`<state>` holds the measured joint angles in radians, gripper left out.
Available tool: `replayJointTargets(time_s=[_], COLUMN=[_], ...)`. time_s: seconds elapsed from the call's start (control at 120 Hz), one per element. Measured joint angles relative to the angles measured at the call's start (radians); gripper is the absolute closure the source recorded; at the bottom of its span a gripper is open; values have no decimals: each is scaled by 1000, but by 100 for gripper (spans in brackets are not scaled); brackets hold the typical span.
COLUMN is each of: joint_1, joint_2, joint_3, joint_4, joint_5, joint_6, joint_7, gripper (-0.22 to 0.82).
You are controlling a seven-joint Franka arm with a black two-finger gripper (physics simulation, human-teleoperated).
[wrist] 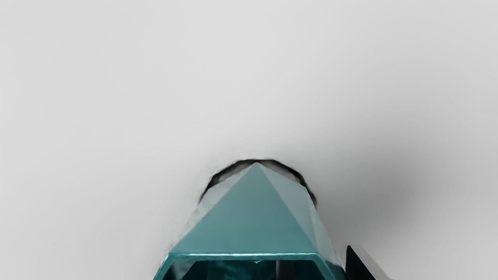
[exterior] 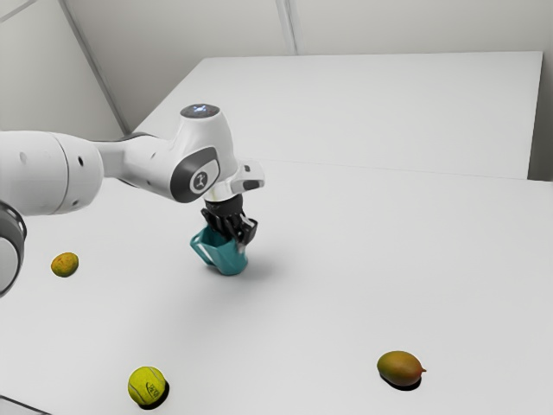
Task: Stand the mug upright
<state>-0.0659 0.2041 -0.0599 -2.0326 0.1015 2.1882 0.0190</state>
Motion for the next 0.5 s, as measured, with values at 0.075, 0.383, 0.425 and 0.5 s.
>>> replayJointTargets(time_s=[0.075,0.383,0.425,0.5], joint_1=[0,0,0,0], joint_2=[-4,-55,-72,-97], joint_3=[0,0,0,0], joint_4=[0,1,1,10], joint_5=[-3,-14,-17,-19], joint_6=[-1,-3,-3,-3], joint_7=[3,12,13,14], gripper=[39,9,8,5])
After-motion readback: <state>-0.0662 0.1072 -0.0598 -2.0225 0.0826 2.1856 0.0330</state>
